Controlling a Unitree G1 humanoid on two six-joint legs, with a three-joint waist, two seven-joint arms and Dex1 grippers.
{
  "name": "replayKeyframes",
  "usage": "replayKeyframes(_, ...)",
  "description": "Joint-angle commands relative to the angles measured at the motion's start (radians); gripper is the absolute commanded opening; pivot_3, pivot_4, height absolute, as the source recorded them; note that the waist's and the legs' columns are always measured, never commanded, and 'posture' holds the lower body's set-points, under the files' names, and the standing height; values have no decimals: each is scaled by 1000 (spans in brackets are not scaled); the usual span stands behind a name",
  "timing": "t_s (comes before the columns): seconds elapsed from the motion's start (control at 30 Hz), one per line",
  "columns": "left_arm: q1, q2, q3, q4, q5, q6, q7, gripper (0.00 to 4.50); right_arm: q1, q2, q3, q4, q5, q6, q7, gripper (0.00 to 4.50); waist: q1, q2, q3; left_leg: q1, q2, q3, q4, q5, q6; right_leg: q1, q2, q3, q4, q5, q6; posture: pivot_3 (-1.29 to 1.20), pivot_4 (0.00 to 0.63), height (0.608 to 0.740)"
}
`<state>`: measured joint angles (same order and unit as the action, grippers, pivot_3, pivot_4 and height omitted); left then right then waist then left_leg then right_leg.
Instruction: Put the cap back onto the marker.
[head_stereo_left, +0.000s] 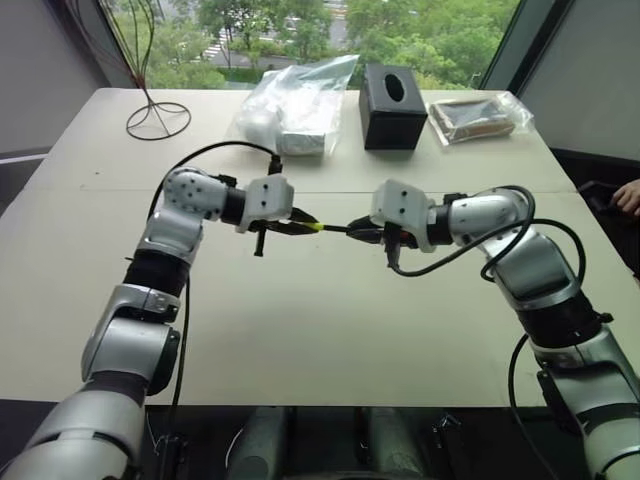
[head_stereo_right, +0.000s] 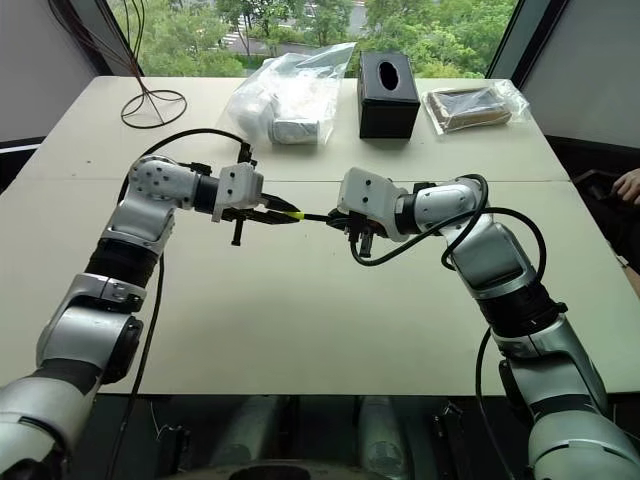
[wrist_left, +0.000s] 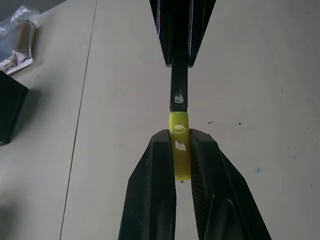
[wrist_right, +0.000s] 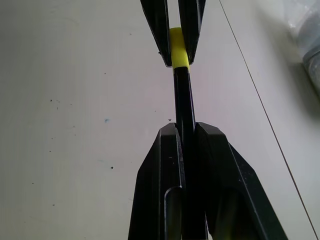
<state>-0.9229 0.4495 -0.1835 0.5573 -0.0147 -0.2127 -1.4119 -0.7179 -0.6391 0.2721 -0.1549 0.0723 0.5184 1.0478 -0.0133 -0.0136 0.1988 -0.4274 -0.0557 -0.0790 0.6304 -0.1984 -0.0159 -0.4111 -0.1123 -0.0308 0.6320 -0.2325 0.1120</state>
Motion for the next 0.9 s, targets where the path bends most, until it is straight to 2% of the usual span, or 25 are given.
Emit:
replayKeyframes(0.03, 0, -83, -61, -45, -33, -13, -18, 19, -62, 57, -24, -80, 39, -20, -29, 0, 0, 0, 0, 0, 0, 0, 0, 0, 0, 0, 0, 0, 0, 0, 0, 0, 150, 740)
replayKeyframes(0.17, 0, -97, -64, -44, -36, -10, -31, 19, -68, 64, -22, -83, 35, -22, -30, 0, 0, 0, 0, 0, 0, 0, 0, 0, 0, 0, 0, 0, 0, 0, 0, 0, 150, 740)
replayKeyframes(0.33, -10, -119, -32, -87, -114, 147, -63, 19, -75, 72, -20, -78, 10, -74, -49, 0, 0, 0, 0, 0, 0, 0, 0, 0, 0, 0, 0, 0, 0, 0, 0, 0, 150, 740)
replayKeyframes(0.53, -16, -108, -22, -90, -112, 193, -75, 19, -88, 79, -18, -62, -34, -151, -62, 0, -1, 0, 0, 0, 0, 0, 0, 0, 0, 0, 0, 0, 0, 0, 0, 0, 150, 740)
replayKeyframes(0.73, -6, -103, -16, -164, -167, 371, -118, 19, -102, 89, -6, -36, -90, -234, -65, 0, -1, 0, 0, 0, 0, 0, 0, 0, 0, 0, 0, 0, 0, 0, 0, 0, 150, 740)
replayKeyframes(0.9, 7, -91, -29, -169, -116, 285, -102, 19, -100, 82, 6, -20, -131, -292, -54, 0, -1, 0, 0, 0, 0, 0, 0, 0, 0, 0, 0, 0, 0, 0, 0, 0, 150, 740)
